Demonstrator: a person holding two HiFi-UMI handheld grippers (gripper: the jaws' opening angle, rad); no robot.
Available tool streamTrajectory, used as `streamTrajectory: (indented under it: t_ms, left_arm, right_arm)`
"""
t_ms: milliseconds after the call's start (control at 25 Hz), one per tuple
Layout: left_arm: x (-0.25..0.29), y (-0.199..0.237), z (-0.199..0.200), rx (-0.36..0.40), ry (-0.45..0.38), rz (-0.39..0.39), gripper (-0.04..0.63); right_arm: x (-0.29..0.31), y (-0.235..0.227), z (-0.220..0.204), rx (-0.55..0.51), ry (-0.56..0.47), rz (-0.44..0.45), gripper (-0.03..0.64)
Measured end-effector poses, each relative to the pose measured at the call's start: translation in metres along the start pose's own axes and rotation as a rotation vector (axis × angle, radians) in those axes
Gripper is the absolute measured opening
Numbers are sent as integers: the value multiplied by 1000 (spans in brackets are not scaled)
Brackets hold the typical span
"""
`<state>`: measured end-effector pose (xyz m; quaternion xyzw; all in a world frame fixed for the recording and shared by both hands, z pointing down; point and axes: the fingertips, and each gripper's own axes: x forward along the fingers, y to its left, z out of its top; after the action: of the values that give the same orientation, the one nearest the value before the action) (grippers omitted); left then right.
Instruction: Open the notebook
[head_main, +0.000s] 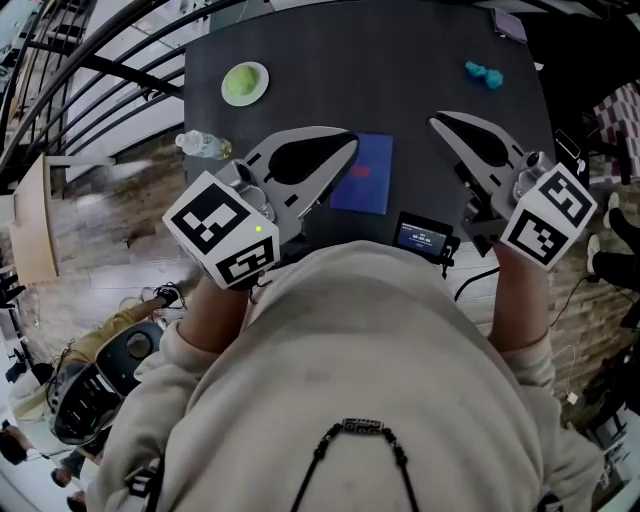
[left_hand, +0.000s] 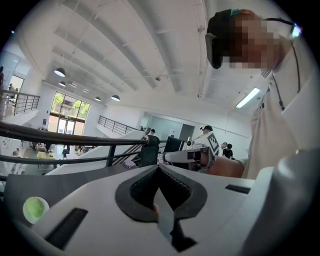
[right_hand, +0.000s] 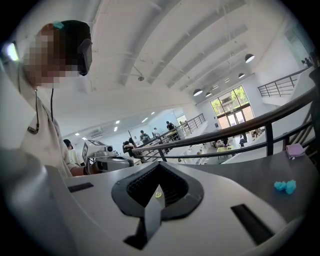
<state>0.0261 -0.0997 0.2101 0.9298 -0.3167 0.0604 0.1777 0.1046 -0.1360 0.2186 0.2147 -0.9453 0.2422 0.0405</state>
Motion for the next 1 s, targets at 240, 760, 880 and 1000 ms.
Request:
streamTrajectory:
  t_ms: [240, 760, 880, 1000]
  left_arm:
    - [-3, 12, -1, -14, -1, -5, 2]
    - [-17, 56, -17, -80, 42, -18, 2]
    - [-15, 66, -27, -100, 63, -21, 2]
    - [-7, 77, -44, -122, 93, -17, 2]
  right_arm:
    - [13, 0, 0, 3, 18, -4, 15]
    - [54, -8, -11, 53, 73, -48, 15]
    - [62, -16, -17, 78, 92, -58, 15]
    - [70, -31, -32, 105, 115, -67, 15]
